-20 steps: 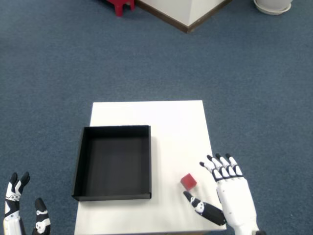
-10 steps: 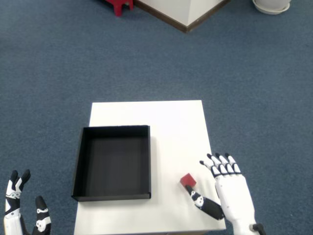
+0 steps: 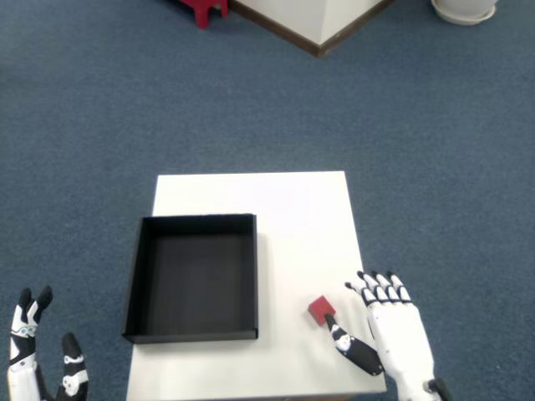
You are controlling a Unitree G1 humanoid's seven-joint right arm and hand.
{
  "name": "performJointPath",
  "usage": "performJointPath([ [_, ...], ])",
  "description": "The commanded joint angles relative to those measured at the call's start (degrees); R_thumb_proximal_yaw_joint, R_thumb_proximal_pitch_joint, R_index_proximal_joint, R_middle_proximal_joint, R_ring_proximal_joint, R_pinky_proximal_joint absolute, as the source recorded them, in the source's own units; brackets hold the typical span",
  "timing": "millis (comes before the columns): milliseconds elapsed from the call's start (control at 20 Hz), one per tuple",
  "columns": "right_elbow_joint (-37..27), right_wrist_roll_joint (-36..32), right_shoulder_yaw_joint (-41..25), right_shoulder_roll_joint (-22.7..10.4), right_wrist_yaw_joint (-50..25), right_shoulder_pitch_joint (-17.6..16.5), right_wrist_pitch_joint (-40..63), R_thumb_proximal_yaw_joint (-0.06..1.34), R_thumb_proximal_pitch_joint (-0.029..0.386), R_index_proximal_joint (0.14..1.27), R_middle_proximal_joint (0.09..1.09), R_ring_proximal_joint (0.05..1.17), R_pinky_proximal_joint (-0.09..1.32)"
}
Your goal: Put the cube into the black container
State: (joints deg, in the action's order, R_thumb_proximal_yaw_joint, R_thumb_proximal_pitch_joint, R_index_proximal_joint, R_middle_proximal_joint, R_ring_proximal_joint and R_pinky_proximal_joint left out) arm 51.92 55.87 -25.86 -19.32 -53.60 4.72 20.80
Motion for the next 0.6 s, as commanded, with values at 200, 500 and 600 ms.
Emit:
performJointPath([
  [200,6.29,-1.23,1.32,0.44,-1.7,4.34,0.61,0.29,0.109,0.43,0.21,0.18,-0.03],
  [500,14.8,-0.86,0.88,2.54,-3.03,8.15,1.37,0.3,0.108,0.42,0.2,0.18,-0.03],
  [600,16.15,-0.5,0.55,2.99,-3.77,8.67,1.58,0.3,0.105,0.42,0.2,0.17,-0.03],
])
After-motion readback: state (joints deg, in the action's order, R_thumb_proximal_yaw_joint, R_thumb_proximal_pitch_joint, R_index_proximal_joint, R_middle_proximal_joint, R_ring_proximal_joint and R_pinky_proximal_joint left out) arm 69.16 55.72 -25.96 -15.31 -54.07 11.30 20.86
